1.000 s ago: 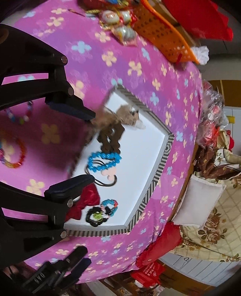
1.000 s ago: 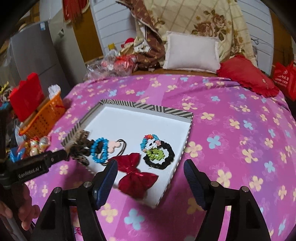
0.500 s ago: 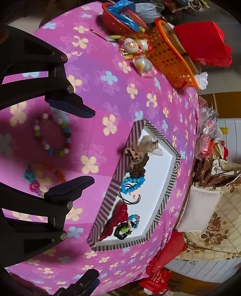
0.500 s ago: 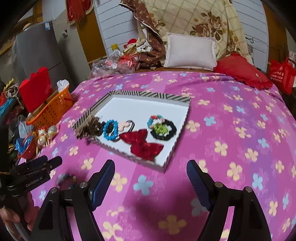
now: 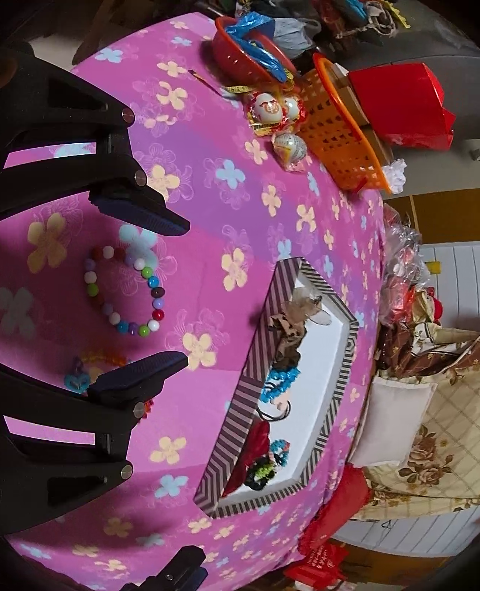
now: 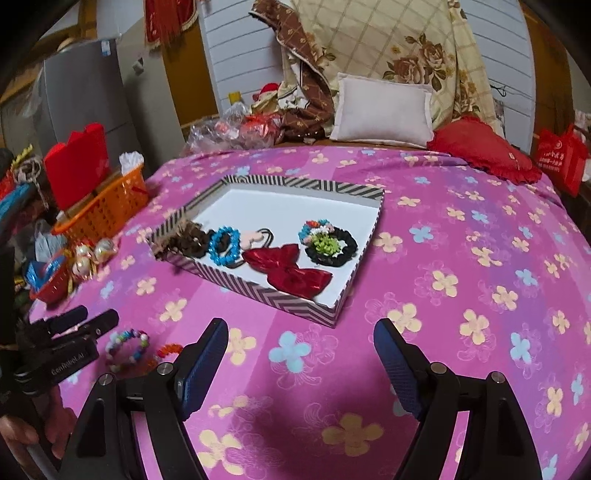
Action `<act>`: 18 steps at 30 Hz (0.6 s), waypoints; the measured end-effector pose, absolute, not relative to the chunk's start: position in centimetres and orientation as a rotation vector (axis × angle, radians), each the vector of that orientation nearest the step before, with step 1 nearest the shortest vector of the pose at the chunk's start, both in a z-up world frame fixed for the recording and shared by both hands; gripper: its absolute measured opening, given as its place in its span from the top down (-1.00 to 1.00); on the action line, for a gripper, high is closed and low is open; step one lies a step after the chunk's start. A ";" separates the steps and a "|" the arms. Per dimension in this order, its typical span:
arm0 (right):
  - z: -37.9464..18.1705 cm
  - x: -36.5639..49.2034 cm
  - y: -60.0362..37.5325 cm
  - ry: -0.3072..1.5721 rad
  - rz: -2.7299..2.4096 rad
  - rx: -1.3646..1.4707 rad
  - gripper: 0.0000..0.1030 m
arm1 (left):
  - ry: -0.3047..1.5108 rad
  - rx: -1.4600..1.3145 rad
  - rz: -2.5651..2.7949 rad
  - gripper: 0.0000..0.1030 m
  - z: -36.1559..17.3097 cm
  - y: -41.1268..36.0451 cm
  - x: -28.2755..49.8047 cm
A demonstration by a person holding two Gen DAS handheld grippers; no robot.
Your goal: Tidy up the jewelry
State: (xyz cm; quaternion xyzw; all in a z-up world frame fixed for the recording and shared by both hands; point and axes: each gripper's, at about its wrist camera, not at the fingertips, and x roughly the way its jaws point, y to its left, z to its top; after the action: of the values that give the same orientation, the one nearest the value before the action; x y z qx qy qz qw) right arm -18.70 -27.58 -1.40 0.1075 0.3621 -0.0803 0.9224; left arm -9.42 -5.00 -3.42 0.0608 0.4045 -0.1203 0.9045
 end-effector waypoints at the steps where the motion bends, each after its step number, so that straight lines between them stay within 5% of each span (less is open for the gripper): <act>1: -1.5 -18.6 -27.6 0.745 -0.155 0.228 -0.54 | 0.840 0.125 -0.252 -0.26 -3.5 -5.0 -9.3; 18: -2.1 -18.5 -26.4 0.770 -0.140 0.183 -0.55 | 0.864 0.115 -0.241 -0.26 -4.2 -4.4 -9.0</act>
State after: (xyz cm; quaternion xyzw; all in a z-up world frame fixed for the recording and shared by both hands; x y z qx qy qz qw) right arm -18.49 -26.45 -2.14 0.0890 0.3748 -0.0680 0.9203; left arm -9.02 -4.43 -4.17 0.0557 0.4176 -0.1163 0.8994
